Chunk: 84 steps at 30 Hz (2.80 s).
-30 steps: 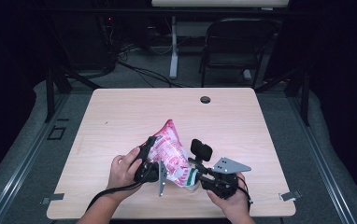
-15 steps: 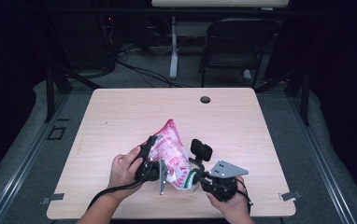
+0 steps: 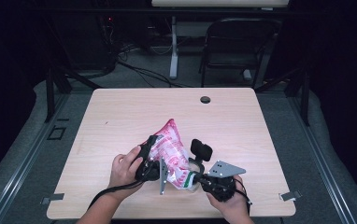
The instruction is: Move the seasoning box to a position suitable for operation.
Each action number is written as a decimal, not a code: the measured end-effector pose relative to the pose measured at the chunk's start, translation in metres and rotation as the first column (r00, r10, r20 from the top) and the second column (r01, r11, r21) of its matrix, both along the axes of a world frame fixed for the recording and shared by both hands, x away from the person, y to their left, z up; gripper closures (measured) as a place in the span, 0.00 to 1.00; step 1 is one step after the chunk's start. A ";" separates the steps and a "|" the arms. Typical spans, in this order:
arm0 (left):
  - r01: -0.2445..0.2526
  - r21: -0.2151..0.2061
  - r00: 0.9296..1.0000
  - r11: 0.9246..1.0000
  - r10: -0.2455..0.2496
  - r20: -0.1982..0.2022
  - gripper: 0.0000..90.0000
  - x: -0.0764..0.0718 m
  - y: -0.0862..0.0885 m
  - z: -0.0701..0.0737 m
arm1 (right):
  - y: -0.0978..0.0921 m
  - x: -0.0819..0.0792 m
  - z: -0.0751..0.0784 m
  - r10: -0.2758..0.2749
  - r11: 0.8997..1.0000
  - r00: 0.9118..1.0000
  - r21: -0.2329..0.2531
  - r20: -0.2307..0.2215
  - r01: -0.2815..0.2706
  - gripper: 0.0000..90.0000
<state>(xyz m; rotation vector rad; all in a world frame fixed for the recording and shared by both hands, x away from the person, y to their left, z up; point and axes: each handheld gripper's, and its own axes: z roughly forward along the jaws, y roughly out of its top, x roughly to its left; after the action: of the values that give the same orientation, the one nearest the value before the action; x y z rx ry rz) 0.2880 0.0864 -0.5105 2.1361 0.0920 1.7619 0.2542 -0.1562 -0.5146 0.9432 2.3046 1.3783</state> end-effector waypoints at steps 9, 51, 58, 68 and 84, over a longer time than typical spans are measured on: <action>0.001 0.010 1.000 1.000 -0.001 0.012 0.69 -0.001 -0.001 0.001 | 0.000 0.002 -0.003 -0.010 1.000 1.000 -0.001 -0.015 0.010 1.00; 0.021 0.031 1.000 0.999 -0.022 0.018 0.69 0.001 -0.006 0.004 | -0.005 0.001 -0.008 -0.040 0.999 0.999 -0.011 -0.018 0.039 1.00; 0.016 0.036 1.000 0.999 -0.016 0.007 0.69 0.001 -0.006 0.004 | -0.006 0.001 -0.007 -0.044 0.999 0.999 -0.005 -0.017 0.044 1.00; 0.014 0.038 1.000 0.999 -0.014 0.005 0.70 0.002 -0.005 0.003 | -0.003 -0.003 -0.005 -0.028 1.000 1.000 -0.011 0.006 0.028 1.00; 0.017 0.033 1.000 0.999 -0.017 -0.004 0.70 0.003 -0.005 0.002 | 0.002 -0.002 -0.005 -0.017 1.000 1.000 -0.014 0.018 0.018 1.00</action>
<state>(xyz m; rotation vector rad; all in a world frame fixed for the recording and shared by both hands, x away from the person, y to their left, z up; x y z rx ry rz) 0.2909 0.0816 -0.5090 2.1575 0.0462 1.7618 0.2524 -0.1539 -0.5193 0.9411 2.2851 1.3557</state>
